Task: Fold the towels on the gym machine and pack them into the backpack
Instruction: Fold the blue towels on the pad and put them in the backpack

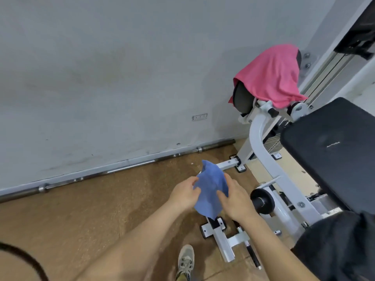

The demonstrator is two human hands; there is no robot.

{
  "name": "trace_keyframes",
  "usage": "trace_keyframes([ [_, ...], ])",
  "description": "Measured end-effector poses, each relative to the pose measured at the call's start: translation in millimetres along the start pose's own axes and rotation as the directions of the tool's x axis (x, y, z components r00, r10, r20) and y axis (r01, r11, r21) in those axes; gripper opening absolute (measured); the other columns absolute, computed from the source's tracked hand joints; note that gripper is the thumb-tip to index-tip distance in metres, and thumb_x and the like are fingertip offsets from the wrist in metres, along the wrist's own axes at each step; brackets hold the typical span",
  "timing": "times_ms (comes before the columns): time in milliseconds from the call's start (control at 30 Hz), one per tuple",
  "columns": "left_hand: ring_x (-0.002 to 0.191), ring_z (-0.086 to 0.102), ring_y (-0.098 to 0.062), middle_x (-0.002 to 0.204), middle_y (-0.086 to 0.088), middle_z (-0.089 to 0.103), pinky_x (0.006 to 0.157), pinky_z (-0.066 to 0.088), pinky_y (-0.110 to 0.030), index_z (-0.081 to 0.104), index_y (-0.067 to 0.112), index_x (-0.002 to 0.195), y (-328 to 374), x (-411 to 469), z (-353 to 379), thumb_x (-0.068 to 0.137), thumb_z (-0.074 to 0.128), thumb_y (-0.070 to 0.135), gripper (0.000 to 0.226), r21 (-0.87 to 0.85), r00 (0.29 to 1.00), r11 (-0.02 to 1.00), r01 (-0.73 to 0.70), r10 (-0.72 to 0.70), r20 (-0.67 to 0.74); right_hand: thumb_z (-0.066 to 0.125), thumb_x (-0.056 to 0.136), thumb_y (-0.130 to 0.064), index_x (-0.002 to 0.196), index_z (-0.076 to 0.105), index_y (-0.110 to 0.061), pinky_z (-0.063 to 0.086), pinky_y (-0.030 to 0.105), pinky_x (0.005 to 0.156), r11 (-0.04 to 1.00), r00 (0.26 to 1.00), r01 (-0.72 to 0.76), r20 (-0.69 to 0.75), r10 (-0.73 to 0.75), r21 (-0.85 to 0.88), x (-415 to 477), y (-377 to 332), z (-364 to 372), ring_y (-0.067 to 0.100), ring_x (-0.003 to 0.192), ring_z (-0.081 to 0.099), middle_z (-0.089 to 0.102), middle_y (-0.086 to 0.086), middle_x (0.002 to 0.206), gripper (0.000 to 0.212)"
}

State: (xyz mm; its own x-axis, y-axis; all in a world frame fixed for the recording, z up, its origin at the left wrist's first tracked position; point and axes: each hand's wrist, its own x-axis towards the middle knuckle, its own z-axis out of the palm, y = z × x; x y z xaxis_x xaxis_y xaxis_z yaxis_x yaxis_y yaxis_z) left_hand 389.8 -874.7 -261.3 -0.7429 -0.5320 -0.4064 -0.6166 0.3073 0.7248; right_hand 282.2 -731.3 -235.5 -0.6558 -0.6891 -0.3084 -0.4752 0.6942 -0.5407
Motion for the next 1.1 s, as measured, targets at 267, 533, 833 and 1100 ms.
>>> trace_keyframes([
  [267, 0.101, 0.058, -0.023, 0.112, -0.01, 0.064, 0.096, 0.045, -0.034, 0.064, 0.006, 0.114, 12, 109, -2, 0.101, 0.041, 0.03, 0.035, -0.18, 0.99, 0.974, 0.138, -0.129, 0.063, 0.041, 0.103, -0.035, 0.154, 0.016, -0.021, 0.034, 0.033, 0.105, 0.974, 0.988, -0.15, 0.058, 0.142, 0.173, 89, -14, 13, 0.025, 0.138, 0.039, 0.035, 0.006, 0.155, 0.059],
  [533, 0.057, 0.051, -0.004, 0.061, 0.005, 0.057, 0.056, 0.038, -0.017, 0.068, 0.005, 0.077, 16, 153, 1, 0.092, 0.063, 0.02, 0.022, -0.346, 0.992, 0.932, 0.109, -0.082, 0.093, 0.052, 0.096, -0.022, 0.125, 0.056, -0.025, 0.048, 0.029, 0.089, 0.861, 0.945, -0.326, 0.12, 0.303, 0.391, 129, -13, 8, 0.011, 0.103, 0.061, 0.066, -0.007, 0.11, 0.029],
  [833, 0.096, 0.069, -0.03, 0.096, -0.013, 0.073, 0.09, 0.054, -0.044, 0.074, 0.016, 0.09, 76, 199, -78, 0.099, 0.053, 0.017, 0.023, -0.667, 0.977, 0.739, 0.097, 0.058, 0.207, 0.068, 0.087, -0.012, 0.128, 0.055, -0.041, 0.054, 0.031, 0.089, 0.475, 0.939, -0.345, 0.292, 0.184, 0.81, 172, -42, -56, 0.009, 0.109, 0.065, 0.066, -0.011, 0.121, 0.052],
  [1100, 0.088, 0.072, -0.023, 0.096, -0.01, 0.074, 0.074, 0.055, -0.033, 0.074, 0.019, 0.091, 126, 212, -156, 0.101, 0.051, 0.021, 0.024, -0.75, 0.908, 0.642, 0.157, 0.204, 0.365, 0.047, 0.091, -0.06, 0.123, 0.063, -0.023, 0.049, 0.054, 0.097, -0.168, 0.872, -0.345, 0.382, 0.305, 0.923, 177, -84, -45, 0.033, 0.112, 0.064, 0.067, 0.014, 0.122, 0.051],
])
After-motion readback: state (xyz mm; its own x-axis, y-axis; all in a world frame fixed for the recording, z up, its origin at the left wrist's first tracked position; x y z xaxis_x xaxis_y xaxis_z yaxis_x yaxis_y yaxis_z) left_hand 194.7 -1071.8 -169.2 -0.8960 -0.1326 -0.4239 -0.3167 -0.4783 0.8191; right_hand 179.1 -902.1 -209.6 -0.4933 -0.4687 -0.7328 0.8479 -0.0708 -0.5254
